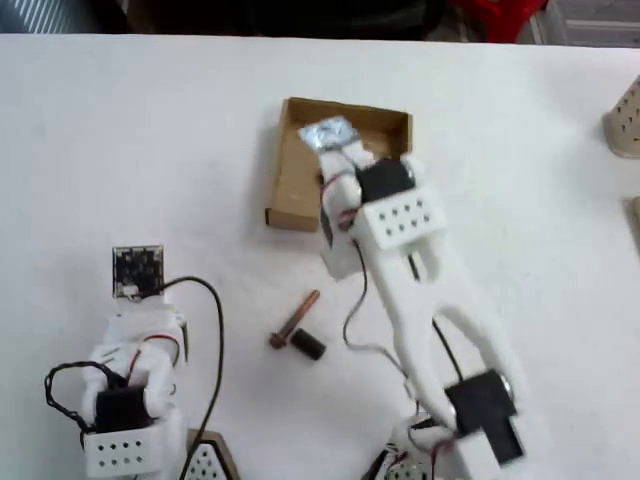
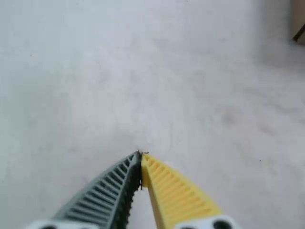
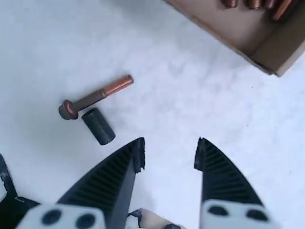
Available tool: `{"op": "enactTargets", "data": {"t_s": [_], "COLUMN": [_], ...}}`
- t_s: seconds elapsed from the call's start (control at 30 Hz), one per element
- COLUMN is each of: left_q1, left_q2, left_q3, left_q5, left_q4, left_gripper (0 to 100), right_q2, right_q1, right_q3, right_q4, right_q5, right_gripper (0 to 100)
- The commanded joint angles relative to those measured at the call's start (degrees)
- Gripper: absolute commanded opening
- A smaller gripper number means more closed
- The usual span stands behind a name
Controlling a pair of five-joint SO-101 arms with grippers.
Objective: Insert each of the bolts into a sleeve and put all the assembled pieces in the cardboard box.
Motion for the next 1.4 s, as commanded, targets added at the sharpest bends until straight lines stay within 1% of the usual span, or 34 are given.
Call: {"op": "enactTargets", "data": {"t_s": [0.0, 0.2, 0.33, 0.4, 0.47, 0.6, 0.7, 1.0, 1.2, 1.37], "left_q1": [-0.57, -0.57, -0.57, -0.57, -0.57, -0.57, -0.57, -0.57, -0.57, -0.57], "left_q2": [-0.57, -0.57, -0.57, -0.57, -0.57, -0.57, -0.57, -0.57, -0.57, -0.57], "left_q3": [0.0, 0.0, 0.0, 0.0, 0.0, 0.0, 0.0, 0.0, 0.0, 0.0], "left_q5": [-0.62, -0.62, -0.62, -0.62, -0.62, -0.62, -0.62, -0.62, -0.62, -0.62], "left_q4": [-0.26, -0.26, -0.26, -0.26, -0.26, -0.26, -0.26, -0.26, -0.26, -0.26], "left_gripper": [2, 2, 2, 2, 2, 2, 2, 2, 2, 2], "right_q2": [-12.18, -23.43, -27.91, -29.05, -29.58, -27.74, -24.22, -9.98, -5.67, -5.32], "right_q1": [-4.44, -15.78, -22.9, -24.66, -24.84, -25.01, -24.84, -24.75, -24.66, -24.66], "right_q3": [12.31, 29.54, 36.22, 38.51, 40.44, 43.69, 44.57, 44.22, 44.22, 44.22], "right_q4": [-3.56, -8.22, -11.74, -14.73, -18.51, -25.63, -30.2, -39.69, -43.91, -43.65], "right_q5": [0.26, 0.18, 0.18, 0.09, -0.97, -5.98, -6.15, -6.07, 3.52, 4.66], "right_gripper": [16.0, 15.9, 15.9, 15.9, 15.9, 15.9, 15.9, 16.0, 15.9, 15.9]}}
